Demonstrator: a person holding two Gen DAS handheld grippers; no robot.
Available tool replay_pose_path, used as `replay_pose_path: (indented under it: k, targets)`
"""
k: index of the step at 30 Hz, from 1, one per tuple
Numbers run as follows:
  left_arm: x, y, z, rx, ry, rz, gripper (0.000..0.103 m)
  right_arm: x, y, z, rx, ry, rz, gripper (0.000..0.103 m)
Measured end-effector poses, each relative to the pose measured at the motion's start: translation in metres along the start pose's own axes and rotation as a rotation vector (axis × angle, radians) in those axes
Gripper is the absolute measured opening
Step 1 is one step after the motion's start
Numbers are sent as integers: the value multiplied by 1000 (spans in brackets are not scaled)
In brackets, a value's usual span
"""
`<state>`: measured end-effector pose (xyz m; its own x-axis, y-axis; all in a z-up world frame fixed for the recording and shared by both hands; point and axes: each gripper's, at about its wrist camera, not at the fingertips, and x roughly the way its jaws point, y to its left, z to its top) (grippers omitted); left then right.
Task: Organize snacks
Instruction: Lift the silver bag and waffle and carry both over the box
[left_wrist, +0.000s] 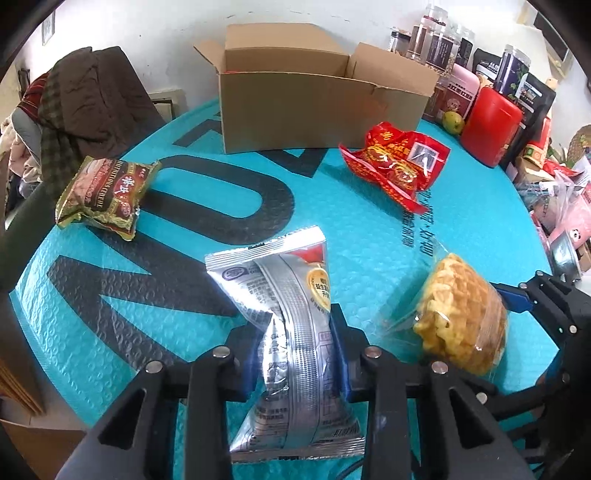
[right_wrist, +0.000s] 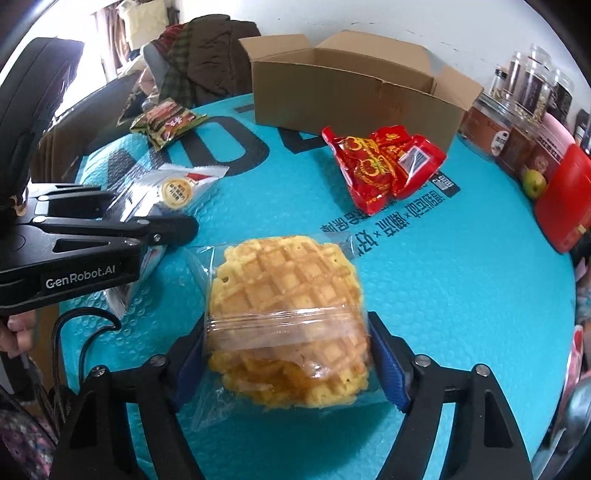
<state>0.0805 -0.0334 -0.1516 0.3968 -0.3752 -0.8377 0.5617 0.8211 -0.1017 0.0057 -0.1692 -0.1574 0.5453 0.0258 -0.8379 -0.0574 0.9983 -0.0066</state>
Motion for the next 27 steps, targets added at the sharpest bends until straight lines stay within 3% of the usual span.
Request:
replay_pose_path:
  k: [15,27]
  targets:
    - [-45,-10,22,16,-110,-41,32,-37,-12,18,59,-91,56,77]
    - [-101,-20,75,53,-312,-54,32,-92,-32,69,48,-241,43,77]
